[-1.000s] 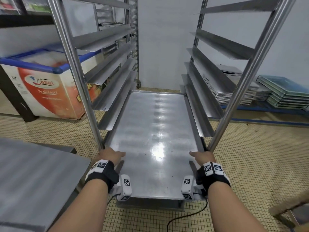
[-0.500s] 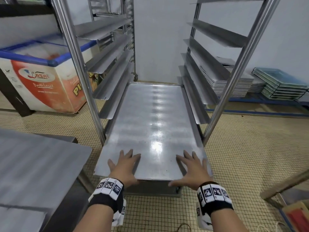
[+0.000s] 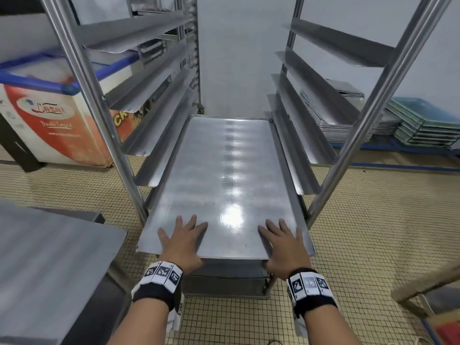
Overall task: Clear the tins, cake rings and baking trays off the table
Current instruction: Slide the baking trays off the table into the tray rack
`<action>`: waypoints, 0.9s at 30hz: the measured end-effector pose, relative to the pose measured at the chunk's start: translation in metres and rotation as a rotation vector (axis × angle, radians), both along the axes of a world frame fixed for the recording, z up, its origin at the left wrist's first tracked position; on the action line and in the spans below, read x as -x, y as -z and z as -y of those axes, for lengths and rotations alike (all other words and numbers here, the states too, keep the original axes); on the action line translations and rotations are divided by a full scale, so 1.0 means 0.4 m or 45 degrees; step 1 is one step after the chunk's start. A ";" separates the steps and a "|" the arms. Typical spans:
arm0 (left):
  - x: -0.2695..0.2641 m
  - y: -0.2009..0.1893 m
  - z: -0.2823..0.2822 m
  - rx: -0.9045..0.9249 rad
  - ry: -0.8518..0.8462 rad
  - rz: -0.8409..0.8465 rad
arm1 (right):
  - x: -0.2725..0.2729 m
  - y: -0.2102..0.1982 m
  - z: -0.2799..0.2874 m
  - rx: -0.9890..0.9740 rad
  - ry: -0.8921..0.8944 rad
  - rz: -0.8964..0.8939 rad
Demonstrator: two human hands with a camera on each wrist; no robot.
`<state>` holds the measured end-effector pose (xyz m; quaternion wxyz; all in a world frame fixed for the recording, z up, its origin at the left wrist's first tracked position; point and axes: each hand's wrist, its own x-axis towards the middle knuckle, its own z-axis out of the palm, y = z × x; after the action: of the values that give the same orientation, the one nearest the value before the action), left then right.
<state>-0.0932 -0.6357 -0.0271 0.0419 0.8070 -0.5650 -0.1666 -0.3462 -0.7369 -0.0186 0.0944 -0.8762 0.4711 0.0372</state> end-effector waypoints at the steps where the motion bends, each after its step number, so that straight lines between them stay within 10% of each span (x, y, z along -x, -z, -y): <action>1: -0.006 -0.002 0.016 0.000 -0.001 -0.003 | -0.007 0.000 0.018 0.005 -0.001 0.005; 27: -0.144 -0.038 0.341 -0.069 0.024 0.003 | -0.152 -0.009 0.328 0.122 -0.021 -0.004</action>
<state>-0.0356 -0.7719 -0.0121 0.0177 0.8027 -0.5680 -0.1811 -0.2853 -0.8683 -0.0150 0.0513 -0.8836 0.4652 0.0168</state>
